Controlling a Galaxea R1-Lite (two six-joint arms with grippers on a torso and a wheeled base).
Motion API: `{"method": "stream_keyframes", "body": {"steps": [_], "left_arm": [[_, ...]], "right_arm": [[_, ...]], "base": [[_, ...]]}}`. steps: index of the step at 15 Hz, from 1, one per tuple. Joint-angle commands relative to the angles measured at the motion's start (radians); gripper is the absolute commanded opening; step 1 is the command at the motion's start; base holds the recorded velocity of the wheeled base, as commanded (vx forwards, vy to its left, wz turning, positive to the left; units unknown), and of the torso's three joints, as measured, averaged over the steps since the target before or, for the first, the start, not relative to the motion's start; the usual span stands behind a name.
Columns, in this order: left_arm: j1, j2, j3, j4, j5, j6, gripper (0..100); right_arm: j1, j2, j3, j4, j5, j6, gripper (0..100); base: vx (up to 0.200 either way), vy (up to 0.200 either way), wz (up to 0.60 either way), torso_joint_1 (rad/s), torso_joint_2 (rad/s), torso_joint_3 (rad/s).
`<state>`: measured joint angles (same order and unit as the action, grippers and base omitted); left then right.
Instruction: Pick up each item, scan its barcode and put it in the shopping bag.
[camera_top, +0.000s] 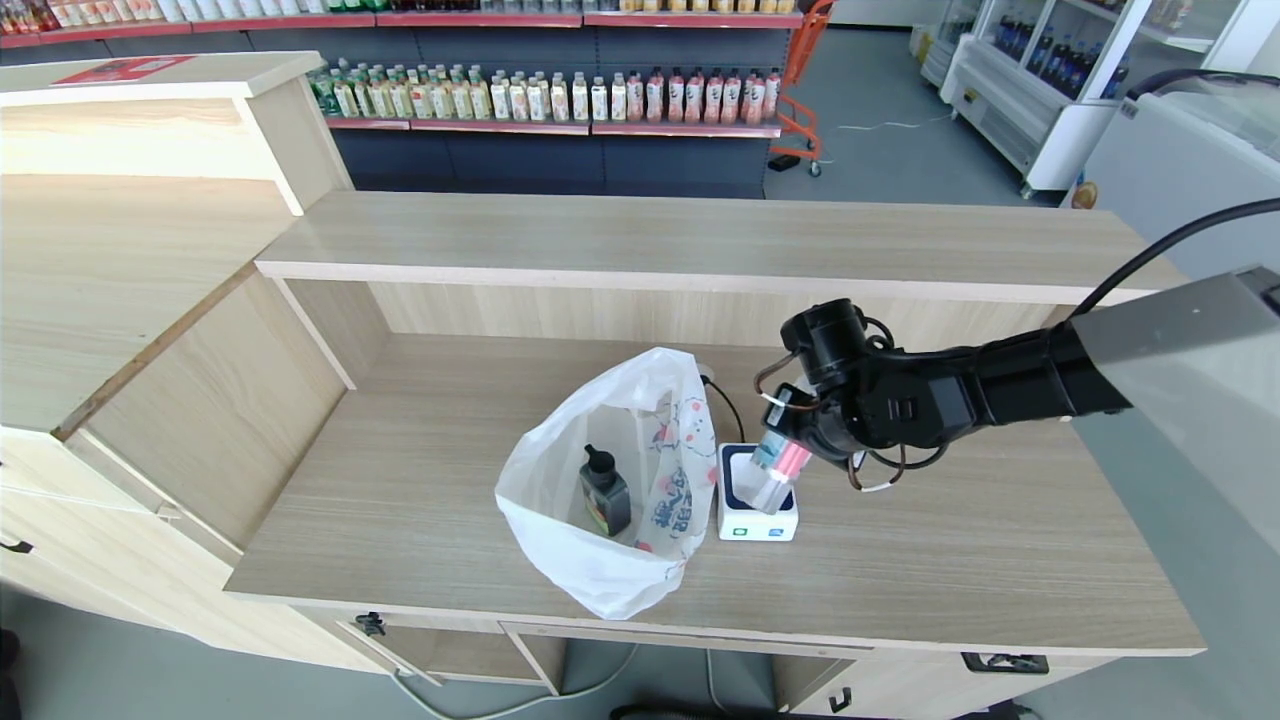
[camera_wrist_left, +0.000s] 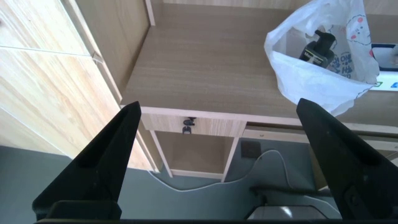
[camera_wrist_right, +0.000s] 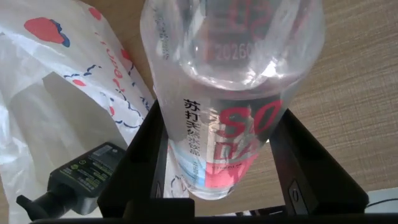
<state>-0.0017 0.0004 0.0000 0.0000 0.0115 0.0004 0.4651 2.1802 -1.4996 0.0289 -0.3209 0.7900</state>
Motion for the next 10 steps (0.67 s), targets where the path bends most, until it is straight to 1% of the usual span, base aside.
{"method": "stream_keyframes", "body": {"steps": [1, 3, 4, 9, 10], "left_arm": [[0.0, 0.0, 0.0, 0.0, 0.002, 0.0, 100], [0.0, 0.0, 0.0, 0.0, 0.001, 0.001, 100], [0.0, 0.0, 0.0, 0.0, 0.001, 0.001, 100], [0.0, 0.0, 0.0, 0.0, 0.001, 0.0, 100], [0.0, 0.0, 0.0, 0.0, 0.001, 0.0, 100]], "right_arm": [[0.004, -0.013, -0.002, -0.006, 0.0, 0.0, 0], [0.009, -0.03, -0.007, -0.021, 0.005, -0.005, 0], [0.013, -0.034, -0.008, -0.05, 0.006, -0.012, 0], [0.027, -0.065, 0.009, -0.204, 0.025, -0.206, 0], [0.027, -0.069, 0.028, -0.268, 0.057, -0.255, 0]], "base": [[0.0, 0.0, 0.0, 0.0, 0.0, 0.0], [0.0, 0.0, 0.0, 0.0, 0.0, 0.0], [0.0, 0.0, 0.0, 0.0, 0.0, 0.0], [0.0, 0.0, 0.0, 0.0, 0.0, 0.0], [0.0, 0.0, 0.0, 0.0, 0.0, 0.0]]}}
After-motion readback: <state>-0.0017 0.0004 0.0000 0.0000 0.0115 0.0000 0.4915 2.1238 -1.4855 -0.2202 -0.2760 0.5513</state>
